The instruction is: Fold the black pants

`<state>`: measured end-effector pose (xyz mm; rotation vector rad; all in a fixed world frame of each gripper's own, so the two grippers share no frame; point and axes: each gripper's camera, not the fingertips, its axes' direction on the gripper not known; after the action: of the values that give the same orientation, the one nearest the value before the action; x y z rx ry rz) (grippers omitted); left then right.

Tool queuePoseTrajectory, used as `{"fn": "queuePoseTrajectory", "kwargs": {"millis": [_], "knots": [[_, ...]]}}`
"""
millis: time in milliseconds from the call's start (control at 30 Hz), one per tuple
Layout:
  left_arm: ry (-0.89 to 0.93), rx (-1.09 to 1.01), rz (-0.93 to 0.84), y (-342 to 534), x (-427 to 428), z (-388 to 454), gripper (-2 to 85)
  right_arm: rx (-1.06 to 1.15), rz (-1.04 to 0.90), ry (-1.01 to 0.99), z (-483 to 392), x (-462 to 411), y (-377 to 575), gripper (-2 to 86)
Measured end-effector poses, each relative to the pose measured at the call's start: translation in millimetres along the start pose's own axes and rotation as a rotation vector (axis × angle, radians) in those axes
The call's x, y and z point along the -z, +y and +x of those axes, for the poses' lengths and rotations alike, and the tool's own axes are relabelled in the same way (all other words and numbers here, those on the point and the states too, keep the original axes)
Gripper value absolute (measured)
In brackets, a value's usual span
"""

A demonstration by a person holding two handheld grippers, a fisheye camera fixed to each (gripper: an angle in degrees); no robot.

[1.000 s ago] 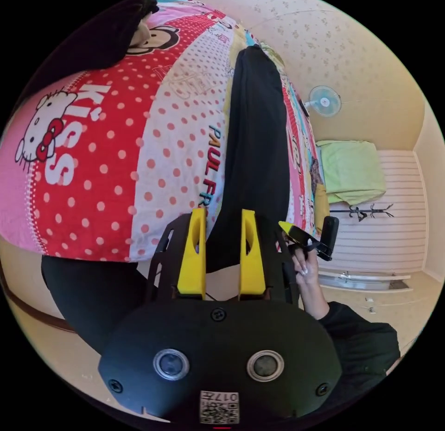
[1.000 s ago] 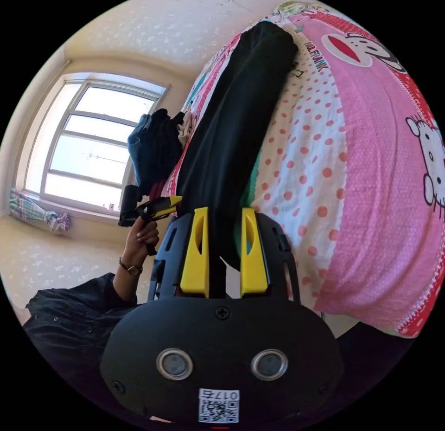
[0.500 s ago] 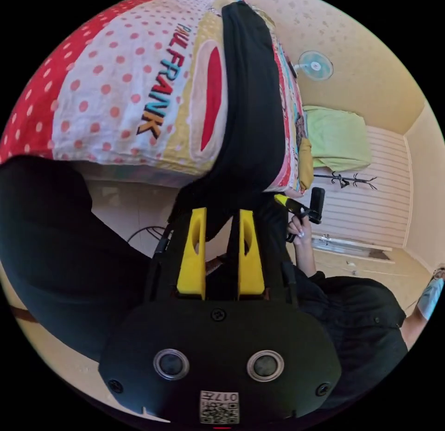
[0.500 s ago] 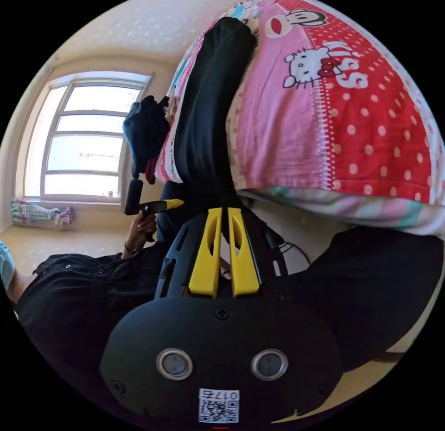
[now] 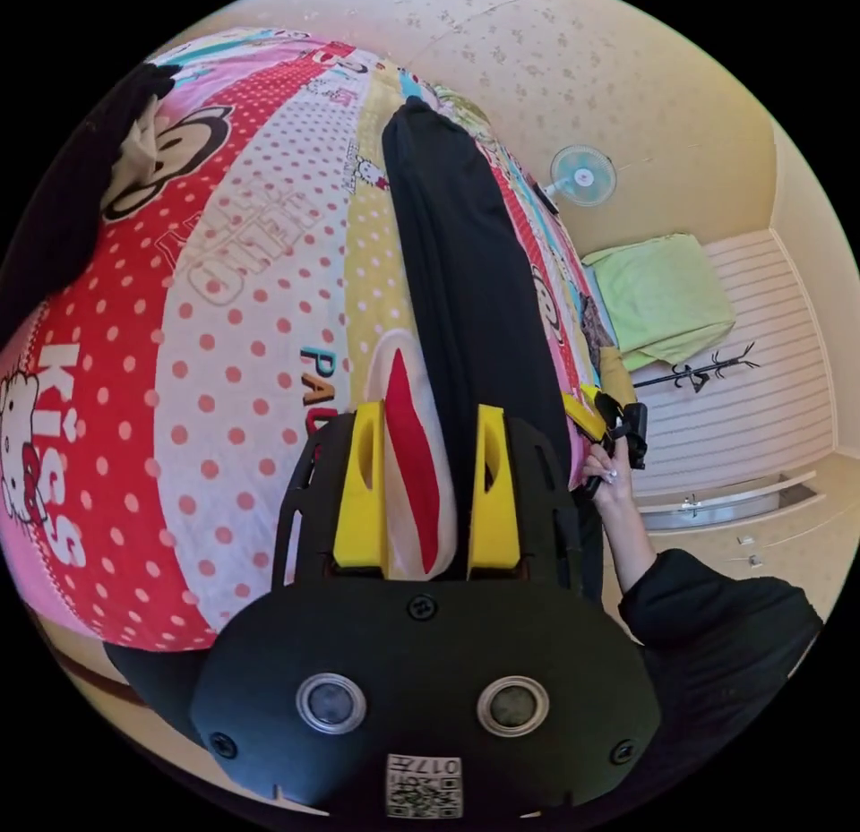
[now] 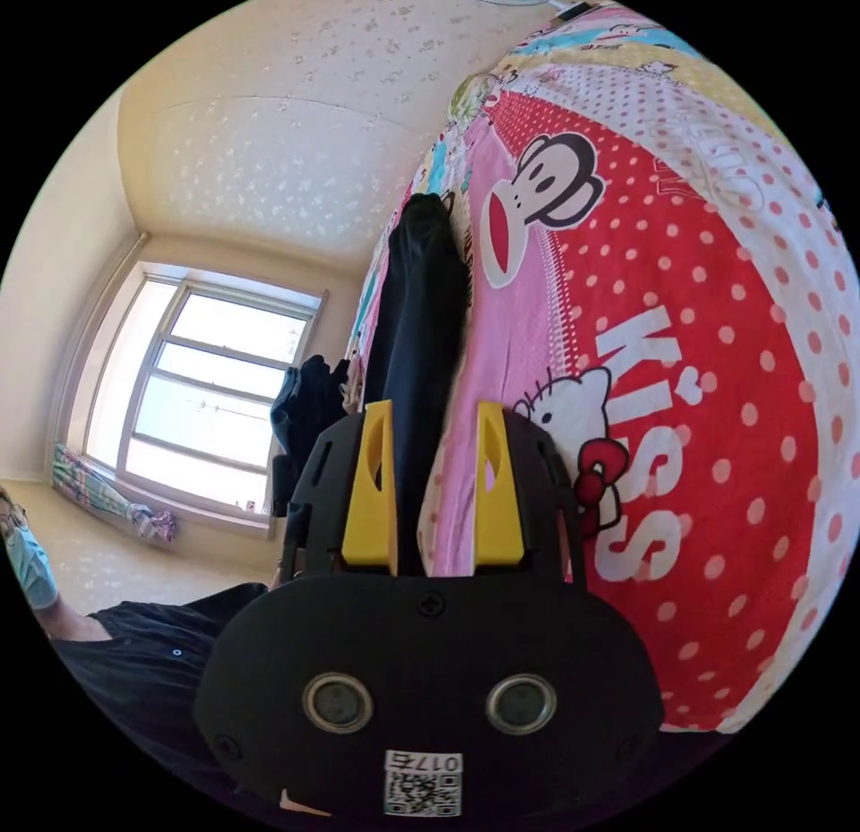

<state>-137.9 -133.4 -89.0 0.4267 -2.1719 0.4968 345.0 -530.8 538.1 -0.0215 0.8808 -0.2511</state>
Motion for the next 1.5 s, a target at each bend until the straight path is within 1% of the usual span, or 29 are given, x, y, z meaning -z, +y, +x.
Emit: {"fn": "queuePoseTrajectory", "kwargs": {"millis": [33, 100, 167, 233, 333, 400, 467, 533, 600, 633, 700, 767, 800, 833, 900, 933, 967, 1000, 1067, 1133, 1200, 1267, 1333, 1400, 1500], "knots": [[0.004, -0.012, 0.013, 4.8, -0.2, 2.4, 13.9, 0.019, -0.006, -0.011, -1.7, -9.3, 6.0, 10.5], [0.089, 0.005, 0.042, 26.8, -4.6, 6.1, 13.2, 0.038, -0.009, -0.039, -7.4, -15.4, 22.4, 9.7], [0.153, 0.021, 0.055, 41.7, -8.8, 7.0, 11.9, 0.068, -0.065, -0.112, -17.1, -24.3, 51.3, 9.0], [0.173, 0.037, 0.071, 50.1, -9.6, 6.6, 10.3, 0.097, -0.093, -0.104, -26.5, -28.5, 75.2, 8.6], [0.213, 0.084, 0.033, 39.6, -17.8, 0.0, 8.7, 0.096, -0.079, -0.113, -33.8, -23.8, 88.2, 8.3], [0.295, 0.093, -0.039, 19.4, -30.7, -2.5, 7.9, 0.058, -0.135, -0.158, -31.3, -29.1, 75.7, 7.9], [0.332, 0.098, -0.111, 6.4, -40.7, -3.0, 6.8, 0.052, -0.260, -0.251, -32.5, -43.9, 56.1, 6.9], [0.358, 0.102, -0.165, 0.3, -42.4, -2.6, 5.7, 0.011, -0.327, -0.290, -32.1, -52.7, 48.5, 5.4], [0.365, 0.008, -0.153, 6.5, -26.4, 13.0, 5.2, 0.030, -0.338, -0.323, -41.4, -48.1, 49.9, 4.0], [0.374, -0.032, -0.143, 10.2, -19.7, 19.6, 5.1, 0.053, -0.318, -0.376, -53.7, -37.2, 55.5, 3.5], [0.464, -0.196, -0.148, 28.6, 8.1, 50.8, 5.1, 0.118, -0.271, -0.453, -80.0, -13.0, 69.0, 2.9], [0.538, -0.333, -0.150, 46.3, 33.6, 82.0, 5.1, 0.248, -0.239, -0.570, -124.6, 24.7, 90.6, 2.3], [0.583, -0.417, -0.132, 57.9, 52.9, 103.9, 5.0, 0.286, -0.231, -0.593, -137.5, 35.1, 96.0, 2.2], [0.608, -0.457, -0.117, 63.5, 63.9, 115.2, 5.0, 0.373, -0.216, -0.624, -165.8, 56.6, 106.1, 1.9], [0.696, -0.622, -0.031, 81.6, 115.0, 161.1, 4.8, 0.520, -0.213, -0.645, -214.0, 89.0, 118.7, 1.7], [0.712, -0.667, -0.005, 85.2, 129.3, 172.9, 4.8, 0.624, -0.216, -0.650, -248.2, 109.6, 125.7, 1.5], [0.733, -0.754, 0.052, 92.0, 157.9, 195.9, 4.7, 0.735, -0.220, -0.652, -283.5, 129.7, 133.4, 1.4], [0.746, -0.827, 0.111, 97.4, 185.0, 217.2, 4.7, 0.791, -0.220, -0.652, -300.6, 139.2, 137.5, 1.3], [0.758, -0.865, 0.161, 99.0, 215.0, 241.0, 4.7, 0.949, -0.179, -0.644, -354.9, 172.8, 151.2, 1.1], [0.782, -0.813, 0.168, 94.3, 230.7, 252.9, 4.6, 0.965, -0.157, -0.647, -375.4, 189.0, 153.6, 1.0], [0.881, -0.794, 0.202, 97.6, 243.2, 262.0, 4.4, 0.958, -0.133, -0.680, -383.1, 201.8, 156.1, 1.0], [0.937, -0.825, 0.208, 103.2, 251.0, 275.0, 4.4, 0.963, -0.099, -0.791, -385.8, 218.7, 162.5, 1.0], [0.909, -0.874, 0.222, 110.3, 261.2, 296.3, 4.4, 0.982, -0.083, -0.820, -393.0, 229.2, 167.1, 1.1], [0.850, -0.913, 0.279, 115.5, 275.2, 321.0, 4.3, 1.007, -0.059, -0.820, -402.6, 241.5, 168.7, 1.2], [0.806, -0.871, 0.333, 105.2, 281.9, 339.5, 4.3, 1.032, 0.025, -0.771, -411.0, 263.8, 165.0, 1.4]]}}
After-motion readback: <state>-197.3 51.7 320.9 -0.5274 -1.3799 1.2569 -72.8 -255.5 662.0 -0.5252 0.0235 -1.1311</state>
